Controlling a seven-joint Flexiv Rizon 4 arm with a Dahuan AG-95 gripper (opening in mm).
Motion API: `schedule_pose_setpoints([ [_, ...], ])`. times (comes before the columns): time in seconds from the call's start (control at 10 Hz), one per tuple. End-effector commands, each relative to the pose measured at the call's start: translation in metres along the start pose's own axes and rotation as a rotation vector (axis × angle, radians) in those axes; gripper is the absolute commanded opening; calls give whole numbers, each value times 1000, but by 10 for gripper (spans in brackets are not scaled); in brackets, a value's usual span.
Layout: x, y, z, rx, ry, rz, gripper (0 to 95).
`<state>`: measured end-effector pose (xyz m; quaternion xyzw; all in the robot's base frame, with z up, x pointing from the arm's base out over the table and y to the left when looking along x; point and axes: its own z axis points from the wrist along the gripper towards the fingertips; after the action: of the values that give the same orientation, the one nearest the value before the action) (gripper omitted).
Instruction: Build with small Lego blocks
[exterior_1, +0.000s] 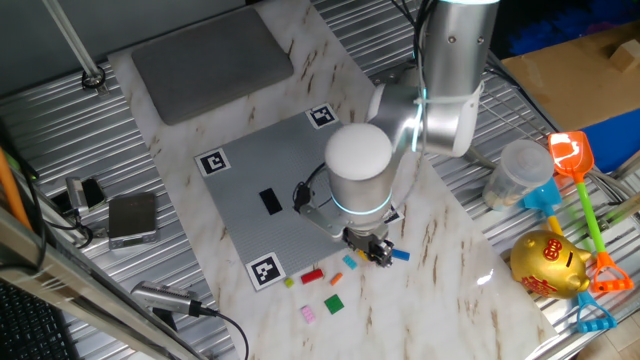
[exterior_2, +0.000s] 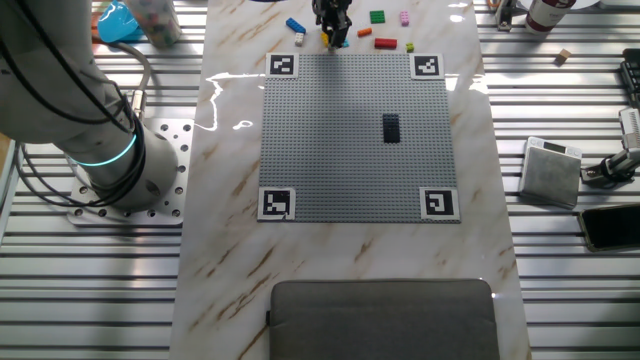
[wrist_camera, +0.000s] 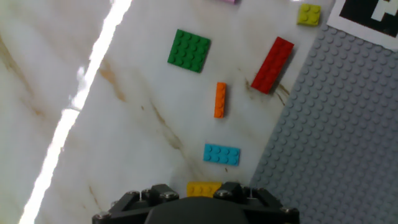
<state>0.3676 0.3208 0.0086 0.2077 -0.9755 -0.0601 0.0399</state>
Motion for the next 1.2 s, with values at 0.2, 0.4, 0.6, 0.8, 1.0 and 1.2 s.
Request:
schedule_pose_setpoints([
  [0.2, 2, 0, 0, 15, 6, -10, 380],
  [0.4, 2, 0, 0, 26, 4, -20, 380],
  [0.6, 2, 0, 0, 33, 3, -26, 190],
  [0.8, 2, 0, 0, 36, 2, -28, 190],
  [1.0, 2, 0, -1, 38, 0, -29, 190],
  [1.2, 0, -3, -6, 35, -1, -39, 0],
])
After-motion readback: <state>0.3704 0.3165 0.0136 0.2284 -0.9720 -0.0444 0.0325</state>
